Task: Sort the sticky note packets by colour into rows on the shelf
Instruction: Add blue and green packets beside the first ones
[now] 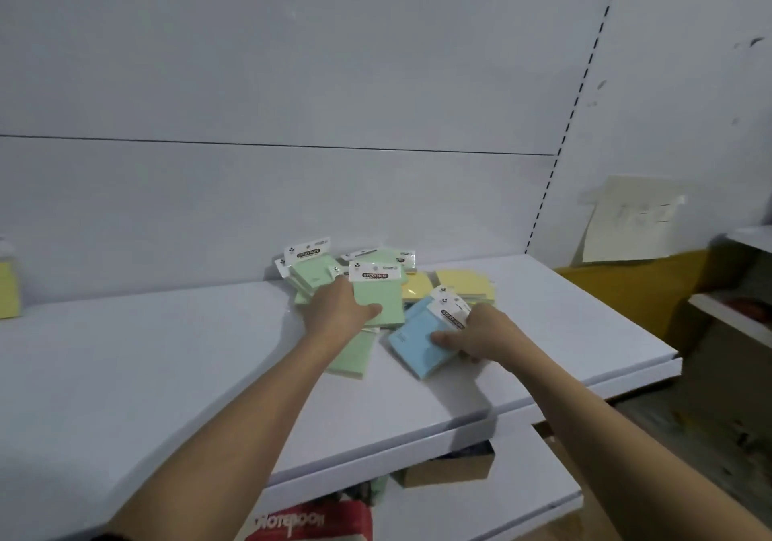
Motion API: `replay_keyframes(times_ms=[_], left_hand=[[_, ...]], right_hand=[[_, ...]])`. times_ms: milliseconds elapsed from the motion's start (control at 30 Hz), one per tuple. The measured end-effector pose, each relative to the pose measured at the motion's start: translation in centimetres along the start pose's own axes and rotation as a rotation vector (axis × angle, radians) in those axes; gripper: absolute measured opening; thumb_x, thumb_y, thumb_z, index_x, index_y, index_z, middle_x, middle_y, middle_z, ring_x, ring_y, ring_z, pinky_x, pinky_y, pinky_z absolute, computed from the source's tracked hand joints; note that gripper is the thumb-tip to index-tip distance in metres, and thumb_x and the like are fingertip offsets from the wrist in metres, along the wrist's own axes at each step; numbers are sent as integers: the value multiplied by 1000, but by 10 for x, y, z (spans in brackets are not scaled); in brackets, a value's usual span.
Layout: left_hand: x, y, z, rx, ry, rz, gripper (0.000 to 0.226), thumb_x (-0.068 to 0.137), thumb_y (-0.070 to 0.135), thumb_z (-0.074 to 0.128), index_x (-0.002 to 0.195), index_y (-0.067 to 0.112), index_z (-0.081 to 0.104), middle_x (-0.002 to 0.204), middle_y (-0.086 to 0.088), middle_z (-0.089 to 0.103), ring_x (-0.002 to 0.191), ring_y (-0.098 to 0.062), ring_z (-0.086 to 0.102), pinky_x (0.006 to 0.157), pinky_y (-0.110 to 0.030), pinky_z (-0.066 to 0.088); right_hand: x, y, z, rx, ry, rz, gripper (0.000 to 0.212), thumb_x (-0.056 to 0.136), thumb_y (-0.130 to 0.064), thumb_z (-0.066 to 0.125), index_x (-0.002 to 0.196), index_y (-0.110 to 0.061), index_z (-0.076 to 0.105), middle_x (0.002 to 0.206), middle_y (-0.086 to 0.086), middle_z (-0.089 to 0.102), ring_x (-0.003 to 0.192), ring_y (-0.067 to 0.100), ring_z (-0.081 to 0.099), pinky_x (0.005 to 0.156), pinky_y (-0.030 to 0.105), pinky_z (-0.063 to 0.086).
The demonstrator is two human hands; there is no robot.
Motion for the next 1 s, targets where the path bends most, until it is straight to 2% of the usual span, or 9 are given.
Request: replay_keyframes(times_ms=[100, 167, 267, 333, 467, 567, 700, 867, 1000], left_hand=[[2, 12, 1, -67, -15, -5, 45, 80, 31, 75, 118, 10, 62, 118, -9, 66, 108, -26, 61, 75, -27, 37], [0, 17, 3, -156, -2, -13, 37, 81, 22, 75, 114, 8, 66, 114, -9, 69, 97, -22, 63, 73, -24, 37], [-5, 23, 7, -377, 61, -75, 33, 78, 11, 78, 108, 6, 66, 108, -13, 71, 83, -18, 60, 73, -25, 44], [-13, 27, 8, -527, 111, -132, 35, 75, 6, 79, 104, 9, 60, 104, -15, 68, 81, -21, 60, 64, -27, 47], [-48, 38, 1, -747, 206, -189, 36, 75, 3, 78, 104, 12, 57, 100, -7, 66, 66, -16, 65, 46, -23, 48], [-88, 35, -6, -883, 229, -232, 34, 77, 6, 77, 105, 13, 59, 103, -6, 70, 71, -19, 68, 57, -28, 54], [-148, 14, -21, -991, 252, -289, 28, 83, 2, 70, 108, 9, 58, 110, -17, 70, 89, -30, 71, 67, -33, 60], [-210, -25, -56, -1078, 427, -362, 23, 85, 1, 66, 105, 8, 58, 108, -20, 68, 85, -32, 72, 72, -37, 61], [-245, -48, -87, -1180, 557, -359, 29, 88, 0, 62, 116, 5, 54, 108, -17, 68, 90, -29, 70, 72, -36, 62]], right_hand=[[7, 5, -15, 78, -39, -61, 53, 73, -43, 78, 104, -12, 49, 83, 3, 70, 64, 19, 71, 54, 31, 56], [11, 9, -27, 153, -6, -107, 56, 74, -35, 79, 108, -13, 41, 90, 6, 66, 68, 24, 72, 57, 36, 59], [20, 23, -44, 492, 5, -163, 62, 73, -19, 82, 115, -14, 36, 104, 12, 62, 78, 31, 70, 53, 37, 58], [22, 36, -50, 753, -44, -185, 63, 73, -7, 81, 117, -11, 37, 111, 15, 61, 83, 30, 68, 53, 36, 57], [18, 53, -54, 1038, -156, -200, 33, 76, 5, 75, 101, -4, 56, 103, 16, 69, 78, 23, 68, 65, 33, 57], [10, 54, -48, 1138, -311, -203, 22, 84, -3, 70, 106, -2, 65, 99, 10, 69, 76, 17, 63, 69, 28, 51], [-12, 35, -30, 1174, -490, -309, 19, 90, -16, 65, 108, -11, 65, 103, 7, 70, 91, 22, 66, 86, 39, 53], [-52, -2, -19, 1146, -615, -444, 26, 100, -29, 48, 124, -21, 53, 121, 9, 60, 103, 25, 63, 68, 43, 59], [-81, -31, -11, 1072, -651, -483, 22, 103, -32, 39, 121, -30, 50, 118, 4, 60, 97, 22, 64, 65, 43, 60]])
Point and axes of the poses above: each hand's wrist, its own x-axis towards the middle knuckle, its own z-axis out of the palm, y = z × x, the point moved 1 cm from there along x, towards the middle knuckle
